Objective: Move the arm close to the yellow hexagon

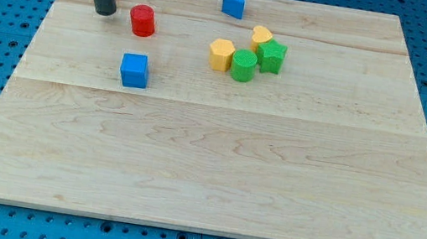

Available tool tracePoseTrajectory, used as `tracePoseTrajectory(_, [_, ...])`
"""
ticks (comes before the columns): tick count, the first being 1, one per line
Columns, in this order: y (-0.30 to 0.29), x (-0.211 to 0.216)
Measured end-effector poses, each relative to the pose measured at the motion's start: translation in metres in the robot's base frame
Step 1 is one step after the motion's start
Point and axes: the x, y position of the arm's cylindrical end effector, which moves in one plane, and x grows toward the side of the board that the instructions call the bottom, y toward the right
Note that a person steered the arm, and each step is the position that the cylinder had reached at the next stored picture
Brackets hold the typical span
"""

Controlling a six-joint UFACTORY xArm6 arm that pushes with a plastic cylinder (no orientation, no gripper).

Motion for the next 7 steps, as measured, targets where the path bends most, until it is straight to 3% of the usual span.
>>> tracePoseTrajectory(2, [0.098,0.069])
tracePoseTrajectory(7, [0.090,0.062])
